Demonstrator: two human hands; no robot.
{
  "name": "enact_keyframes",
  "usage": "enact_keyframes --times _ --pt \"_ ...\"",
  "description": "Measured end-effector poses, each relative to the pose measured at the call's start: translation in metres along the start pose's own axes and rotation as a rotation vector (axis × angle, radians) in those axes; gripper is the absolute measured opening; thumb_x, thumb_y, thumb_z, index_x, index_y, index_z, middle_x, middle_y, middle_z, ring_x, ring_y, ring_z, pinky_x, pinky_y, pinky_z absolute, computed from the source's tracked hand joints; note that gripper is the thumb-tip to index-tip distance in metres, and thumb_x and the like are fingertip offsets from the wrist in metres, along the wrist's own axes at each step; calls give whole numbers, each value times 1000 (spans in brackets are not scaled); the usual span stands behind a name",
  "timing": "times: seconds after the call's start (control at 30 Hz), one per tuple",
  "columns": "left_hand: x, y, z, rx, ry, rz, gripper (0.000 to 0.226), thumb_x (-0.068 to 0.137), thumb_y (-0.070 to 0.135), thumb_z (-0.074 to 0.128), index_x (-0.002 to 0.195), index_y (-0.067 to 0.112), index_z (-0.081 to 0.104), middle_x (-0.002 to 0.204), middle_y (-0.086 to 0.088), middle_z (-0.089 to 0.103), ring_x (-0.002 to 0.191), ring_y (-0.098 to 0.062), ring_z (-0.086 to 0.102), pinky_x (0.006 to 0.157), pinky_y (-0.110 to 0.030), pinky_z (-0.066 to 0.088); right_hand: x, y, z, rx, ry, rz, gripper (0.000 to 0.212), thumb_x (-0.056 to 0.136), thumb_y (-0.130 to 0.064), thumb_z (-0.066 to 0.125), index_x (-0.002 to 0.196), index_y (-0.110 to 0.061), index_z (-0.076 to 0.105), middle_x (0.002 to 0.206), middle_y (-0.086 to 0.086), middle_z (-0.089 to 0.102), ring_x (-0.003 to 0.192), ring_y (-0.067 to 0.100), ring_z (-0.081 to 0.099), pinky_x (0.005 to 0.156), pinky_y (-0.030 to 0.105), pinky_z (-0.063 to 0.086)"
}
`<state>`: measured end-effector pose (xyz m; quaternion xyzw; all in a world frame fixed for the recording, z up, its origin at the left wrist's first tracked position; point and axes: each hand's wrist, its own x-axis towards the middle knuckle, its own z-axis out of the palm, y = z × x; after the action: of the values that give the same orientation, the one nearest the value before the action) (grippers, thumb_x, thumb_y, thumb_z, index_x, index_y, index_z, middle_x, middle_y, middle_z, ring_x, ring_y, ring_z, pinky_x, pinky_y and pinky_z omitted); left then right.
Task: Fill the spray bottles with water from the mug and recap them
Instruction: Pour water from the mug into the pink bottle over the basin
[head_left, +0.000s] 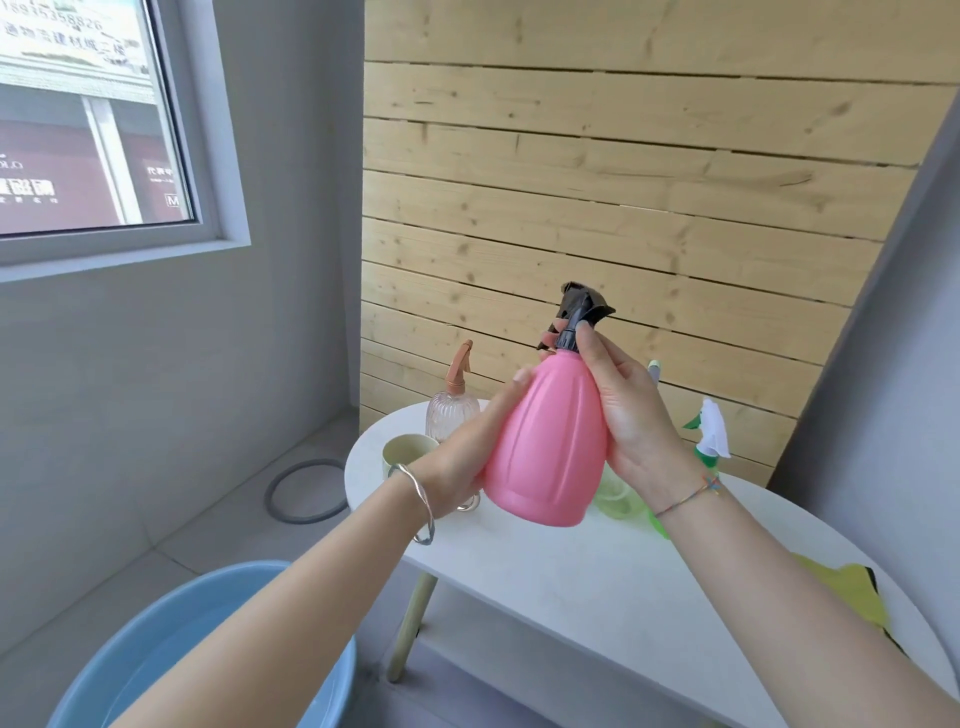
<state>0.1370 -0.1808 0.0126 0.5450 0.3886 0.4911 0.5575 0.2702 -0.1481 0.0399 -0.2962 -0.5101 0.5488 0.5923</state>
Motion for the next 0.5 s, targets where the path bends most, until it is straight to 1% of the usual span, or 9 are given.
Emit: enact_keyframes --times 0.1,0.17,0.2,0.27,0.3,0.37,0.4,0.47,0.5 --pt "-4 4 6 160 106 67 30 101 48 32 110 41 61 96 22 55 92 2 54 89 -23 42 -1 6 0 21 98 -30 26 79 -32 65 97 -13 68 94 -1 72 85 7 65 87 27 51" --pt "-2 0 4 200 92 64 40 97 53 42 120 23 56 98 27 50 87 12 53 80 -15 43 -1 8 2 26 144 -30 19 84 -28 65 96 -13 67 93 -1 71 80 7 64 84 28 52" --pt "-3 -2 4 228 76 70 49 90 60 53 120 22 55 100 25 54 84 15 55 78 -15 47 -1 8 3 19 155 -23 20 84 -28 66 96 -13 67 93 -1 71 78 6 64 82 28 52" --pt "-4 -2 4 263 89 32 71 64 72 63 117 25 57 107 10 67 89 0 66 80 -25 56 0 7 3 22 137 4 30 77 -34 68 97 -11 66 92 -1 72 76 5 66 75 25 55" --pt "-3 -2 2 245 76 -7 70 60 74 63 113 28 61 108 4 69 92 -9 68 83 -31 57 0 6 3 36 113 25 34 74 -36 68 97 -11 66 93 -1 73 76 5 66 72 23 56" --pt "-6 -1 0 112 10 -39 32 80 64 60 93 37 73 102 0 70 94 -18 67 90 -38 54 0 5 1 56 69 51 35 72 -37 66 97 -12 66 94 1 73 77 8 67 69 24 56" --pt "-6 -2 -1 36 -23 -51 26 92 54 54 77 48 74 99 0 69 95 -20 64 95 -42 50 1 5 1 51 51 55 35 73 -37 66 97 -12 66 95 1 73 77 10 66 71 26 56" --pt "-4 -2 -6 -66 -53 -133 50 98 44 42 56 59 66 93 3 68 94 -22 60 101 -44 44 2 3 1 44 15 61 36 74 -38 65 98 -11 66 98 2 73 82 14 65 79 31 54" --pt "-3 -2 -8 -145 -71 -174 50 97 45 41 56 57 67 89 4 69 92 -22 60 101 -44 44 2 3 1 54 -14 70 36 75 -38 64 99 -11 66 99 3 72 84 15 64 82 33 53"
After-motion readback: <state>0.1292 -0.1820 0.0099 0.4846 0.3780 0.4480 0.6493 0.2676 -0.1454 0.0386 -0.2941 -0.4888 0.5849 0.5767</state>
